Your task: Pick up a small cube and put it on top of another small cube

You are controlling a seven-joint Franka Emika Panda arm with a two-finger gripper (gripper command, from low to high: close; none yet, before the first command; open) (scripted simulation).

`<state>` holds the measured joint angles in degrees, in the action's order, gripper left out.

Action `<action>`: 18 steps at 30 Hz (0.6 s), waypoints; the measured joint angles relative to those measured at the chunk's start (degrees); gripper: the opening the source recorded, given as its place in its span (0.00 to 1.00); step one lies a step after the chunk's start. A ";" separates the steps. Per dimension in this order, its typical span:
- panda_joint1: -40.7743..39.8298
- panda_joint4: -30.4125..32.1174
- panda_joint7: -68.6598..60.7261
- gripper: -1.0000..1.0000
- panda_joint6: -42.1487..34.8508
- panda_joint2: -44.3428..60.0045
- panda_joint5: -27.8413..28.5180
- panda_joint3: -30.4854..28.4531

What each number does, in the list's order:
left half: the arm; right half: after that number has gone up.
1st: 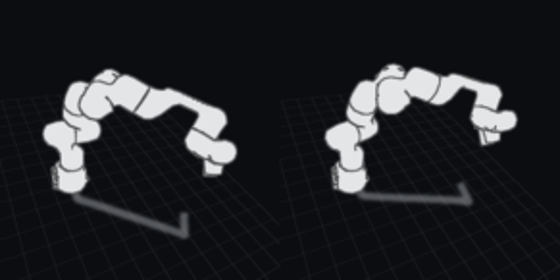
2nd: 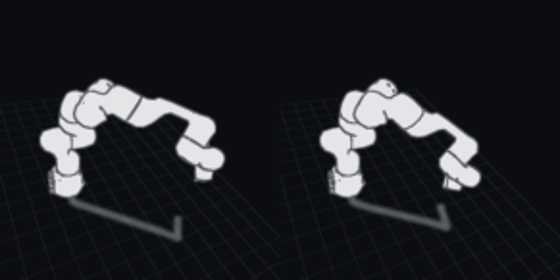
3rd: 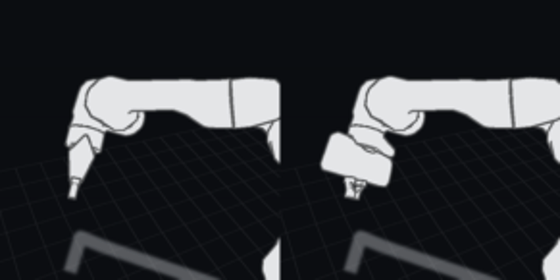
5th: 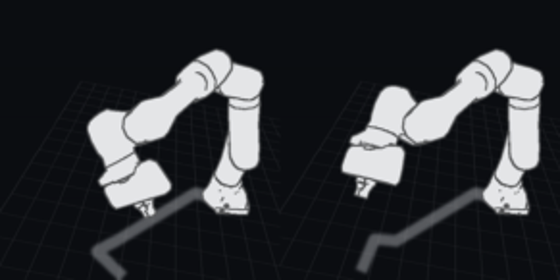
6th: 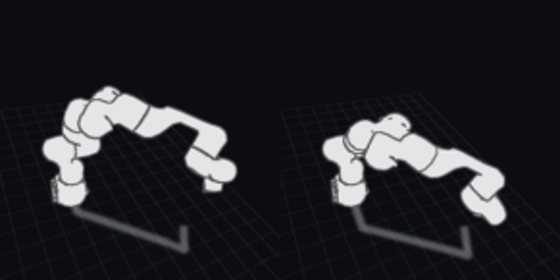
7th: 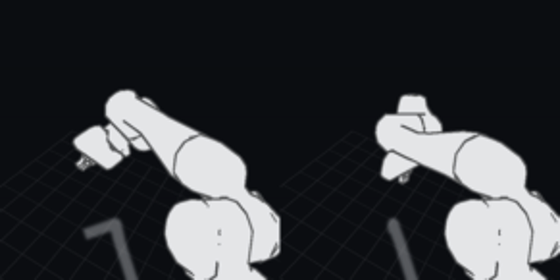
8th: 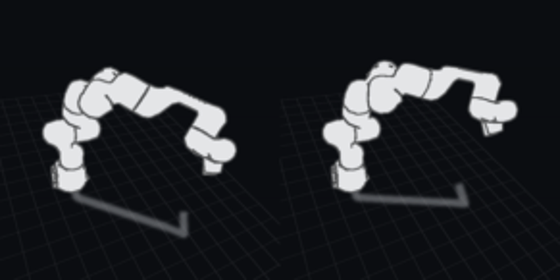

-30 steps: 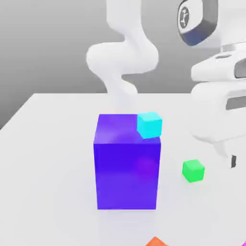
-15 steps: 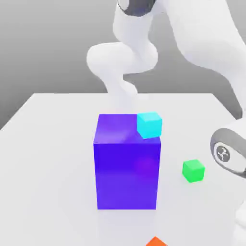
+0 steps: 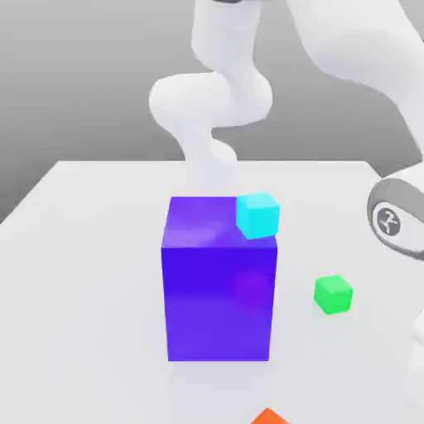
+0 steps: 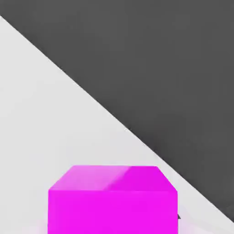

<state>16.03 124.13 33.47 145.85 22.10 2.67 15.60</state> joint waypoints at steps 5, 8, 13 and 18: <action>-0.87 10.40 -5.42 0.00 1.55 -9.34 -6.62 5.15; -0.49 16.62 -8.77 0.00 2.40 -15.04 -10.68 7.41; 3.33 26.99 -13.40 0.00 3.84 -24.36 -16.11 8.77; 5.63 37.52 -15.76 0.00 5.69 -33.00 -18.26 9.44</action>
<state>21.66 161.66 17.71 151.54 -10.91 -15.59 25.04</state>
